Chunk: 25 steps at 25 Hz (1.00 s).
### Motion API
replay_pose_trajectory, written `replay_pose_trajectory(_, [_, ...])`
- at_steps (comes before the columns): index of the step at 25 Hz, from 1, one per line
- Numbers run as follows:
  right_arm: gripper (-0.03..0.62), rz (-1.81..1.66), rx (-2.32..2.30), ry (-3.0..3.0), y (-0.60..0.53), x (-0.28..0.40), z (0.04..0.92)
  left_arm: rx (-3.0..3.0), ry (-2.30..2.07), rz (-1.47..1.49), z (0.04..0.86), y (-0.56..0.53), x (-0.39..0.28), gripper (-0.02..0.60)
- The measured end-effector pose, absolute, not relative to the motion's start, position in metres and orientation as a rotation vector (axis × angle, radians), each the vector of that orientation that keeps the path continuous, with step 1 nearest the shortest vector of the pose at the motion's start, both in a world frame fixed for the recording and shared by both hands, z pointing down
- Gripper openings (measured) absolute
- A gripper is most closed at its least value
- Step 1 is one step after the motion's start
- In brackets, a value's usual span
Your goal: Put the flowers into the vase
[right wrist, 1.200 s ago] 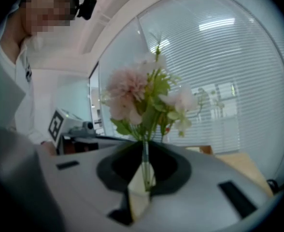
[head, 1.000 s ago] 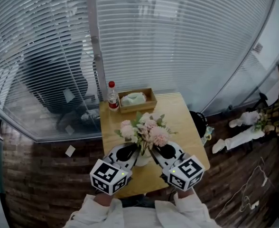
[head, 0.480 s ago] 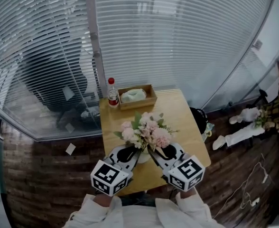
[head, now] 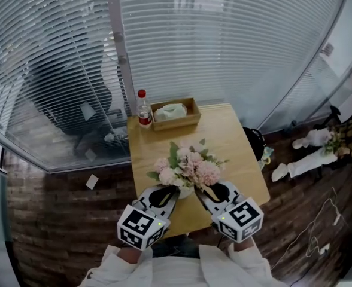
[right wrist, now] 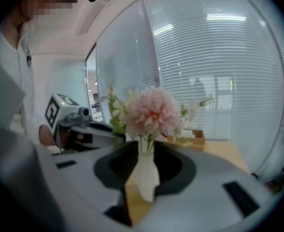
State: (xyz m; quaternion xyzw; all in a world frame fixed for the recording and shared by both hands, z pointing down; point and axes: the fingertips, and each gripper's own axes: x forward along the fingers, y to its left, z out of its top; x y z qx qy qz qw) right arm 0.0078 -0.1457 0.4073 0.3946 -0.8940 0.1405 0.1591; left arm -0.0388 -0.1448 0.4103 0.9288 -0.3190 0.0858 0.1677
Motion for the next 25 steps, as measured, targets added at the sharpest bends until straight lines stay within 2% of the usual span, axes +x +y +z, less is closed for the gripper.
replay_pose_trajectory(18, [0.083,0.411,1.051,-2.546,-0.127,0.019,0.411,2.616,-0.862,0.243,0.418,-0.124,-0.034,0.009])
replay_pose_trajectory(25, [0.034,0.43,1.035,-2.559,-0.116,0.01,0.414,2.617,-0.796,0.225,0.418,-0.116,-0.025,0.009])
